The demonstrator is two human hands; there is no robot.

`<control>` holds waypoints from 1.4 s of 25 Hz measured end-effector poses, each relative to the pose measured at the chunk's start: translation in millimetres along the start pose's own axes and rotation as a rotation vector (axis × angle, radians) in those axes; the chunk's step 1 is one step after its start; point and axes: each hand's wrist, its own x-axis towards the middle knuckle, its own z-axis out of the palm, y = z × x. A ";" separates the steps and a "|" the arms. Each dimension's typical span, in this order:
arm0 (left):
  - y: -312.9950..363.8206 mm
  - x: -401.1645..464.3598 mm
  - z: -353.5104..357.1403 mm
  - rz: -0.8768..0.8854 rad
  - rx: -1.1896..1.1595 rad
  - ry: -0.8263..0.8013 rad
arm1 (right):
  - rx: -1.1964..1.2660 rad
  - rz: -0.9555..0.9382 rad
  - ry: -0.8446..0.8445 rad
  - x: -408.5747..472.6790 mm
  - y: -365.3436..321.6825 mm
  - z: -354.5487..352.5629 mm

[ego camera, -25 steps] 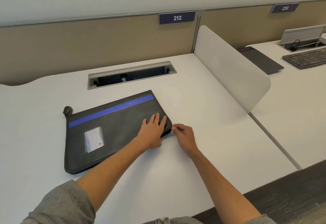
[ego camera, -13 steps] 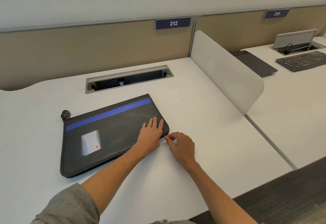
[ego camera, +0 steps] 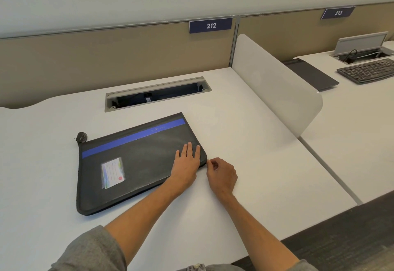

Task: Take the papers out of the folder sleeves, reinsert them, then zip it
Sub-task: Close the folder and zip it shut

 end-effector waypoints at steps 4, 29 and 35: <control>0.1 -1.5 3.5 0.001 -0.012 0.017 | 0.018 0.025 -0.002 3.4 -0.9 -0.1; -5.5 -4.8 7.2 0.011 -0.057 0.053 | 0.028 -0.119 -0.018 -5.7 6.1 -2.1; -4.9 -11.4 12.8 0.022 -0.092 0.070 | 0.022 -0.073 -0.030 -3.7 4.8 -3.1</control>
